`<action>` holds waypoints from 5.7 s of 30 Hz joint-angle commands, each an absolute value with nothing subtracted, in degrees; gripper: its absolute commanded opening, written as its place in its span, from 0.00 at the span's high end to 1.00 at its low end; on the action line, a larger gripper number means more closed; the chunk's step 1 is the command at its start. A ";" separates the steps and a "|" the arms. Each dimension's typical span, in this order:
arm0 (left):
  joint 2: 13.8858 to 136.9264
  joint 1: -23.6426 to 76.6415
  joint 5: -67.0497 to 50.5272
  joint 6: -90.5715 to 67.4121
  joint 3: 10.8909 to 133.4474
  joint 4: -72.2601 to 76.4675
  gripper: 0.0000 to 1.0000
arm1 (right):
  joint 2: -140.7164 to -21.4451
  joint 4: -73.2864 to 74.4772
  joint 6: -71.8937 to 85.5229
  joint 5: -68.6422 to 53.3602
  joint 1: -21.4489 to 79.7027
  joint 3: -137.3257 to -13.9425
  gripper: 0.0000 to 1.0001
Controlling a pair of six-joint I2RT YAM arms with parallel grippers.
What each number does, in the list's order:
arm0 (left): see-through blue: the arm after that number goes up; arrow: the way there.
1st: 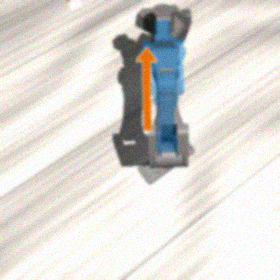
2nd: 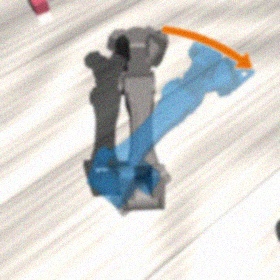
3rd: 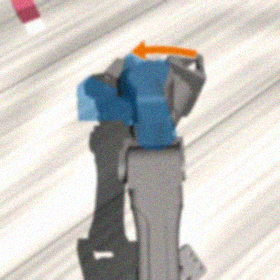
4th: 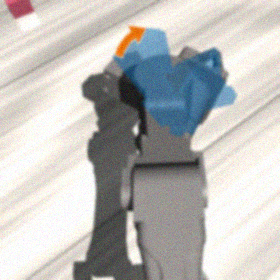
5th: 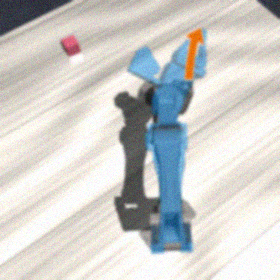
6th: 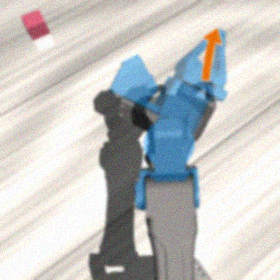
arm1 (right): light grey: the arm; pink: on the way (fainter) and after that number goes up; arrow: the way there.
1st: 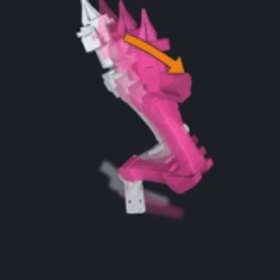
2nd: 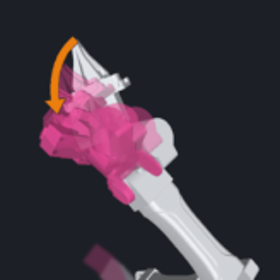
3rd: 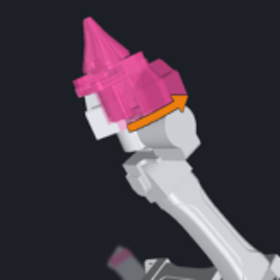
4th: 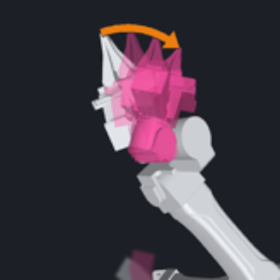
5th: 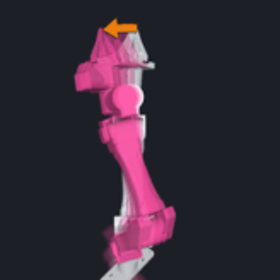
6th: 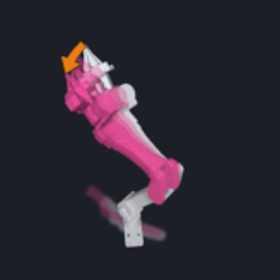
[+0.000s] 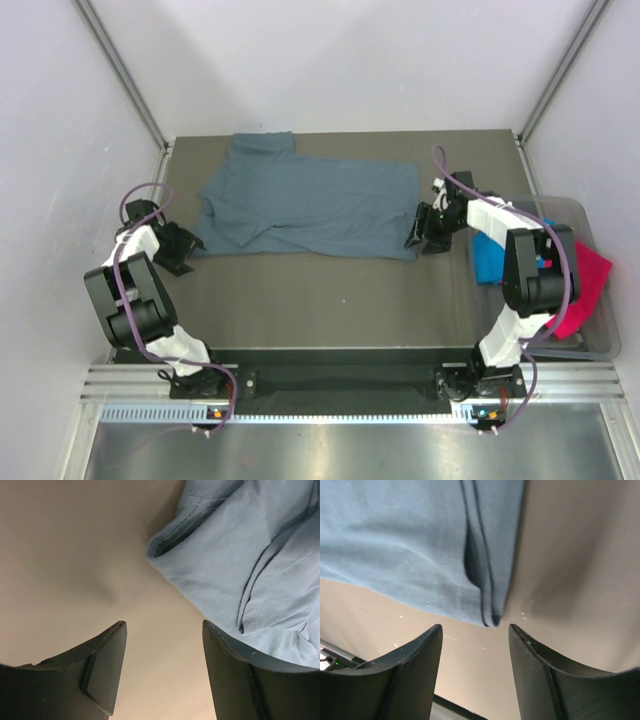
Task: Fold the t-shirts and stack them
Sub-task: Fold the tshirt
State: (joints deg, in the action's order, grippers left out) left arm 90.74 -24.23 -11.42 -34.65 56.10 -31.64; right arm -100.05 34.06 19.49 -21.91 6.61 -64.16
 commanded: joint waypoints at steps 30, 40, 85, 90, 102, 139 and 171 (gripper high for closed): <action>90.97 -28.04 -5.34 -32.78 54.41 -30.50 1.00 | -96.86 39.55 18.02 -6.77 8.44 -55.64 1.00; 87.00 -27.95 -22.32 -35.07 49.31 -22.94 0.11 | -97.12 39.02 15.29 -8.26 8.35 -57.48 0.98; 79.89 -30.51 -5.18 -32.52 56.07 -34.98 0.49 | -90.09 46.23 11.69 -6.77 9.67 -61.15 0.57; 84.98 -26.73 -18.16 -30.94 59.76 -29.47 0.41 | -93.59 45.26 8.80 -8.52 10.11 -66.70 0.53; 91.67 -19.86 -22.06 -36.21 60.56 -26.02 0.40 | -106.16 43.42 4.66 -7.65 15.64 -82.16 0.48; 98.97 -18.54 -20.57 -35.95 61.52 -25.31 0.69 | -118.48 46.58 4.13 -4.04 16.70 -92.73 0.60; 107.75 -25.40 -31.64 -8.70 80.95 -31.29 0.25 | -116.81 44.21 6.77 -12.74 16.61 -89.03 0.64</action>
